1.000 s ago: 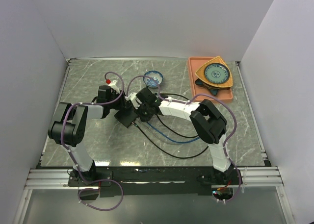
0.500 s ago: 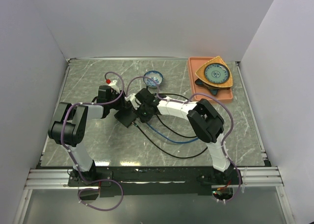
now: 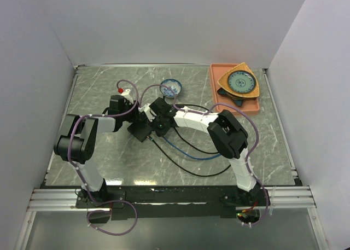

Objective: Insert the plug into the switch port

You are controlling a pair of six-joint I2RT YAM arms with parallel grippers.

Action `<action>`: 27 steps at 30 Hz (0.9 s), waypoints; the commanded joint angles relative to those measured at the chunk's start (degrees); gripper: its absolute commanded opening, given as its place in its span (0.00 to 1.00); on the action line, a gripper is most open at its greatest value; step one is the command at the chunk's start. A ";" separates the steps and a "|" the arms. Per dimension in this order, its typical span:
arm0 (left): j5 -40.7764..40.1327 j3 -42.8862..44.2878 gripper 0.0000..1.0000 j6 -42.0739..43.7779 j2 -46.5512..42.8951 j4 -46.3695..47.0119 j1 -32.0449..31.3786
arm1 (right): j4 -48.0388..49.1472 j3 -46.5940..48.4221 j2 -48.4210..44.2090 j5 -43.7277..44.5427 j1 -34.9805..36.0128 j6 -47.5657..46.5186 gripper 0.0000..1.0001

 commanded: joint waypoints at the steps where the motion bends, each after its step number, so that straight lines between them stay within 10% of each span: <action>1: 10.59 -1.75 0.35 -3.50 -0.52 -12.82 -7.19 | 30.42 0.71 -2.28 -2.00 1.34 -0.83 0.10; 27: -13.58 -6.49 0.99 -11.49 -17.66 -18.18 -3.50 | 32.71 -19.42 -10.64 0.02 3.63 3.57 0.48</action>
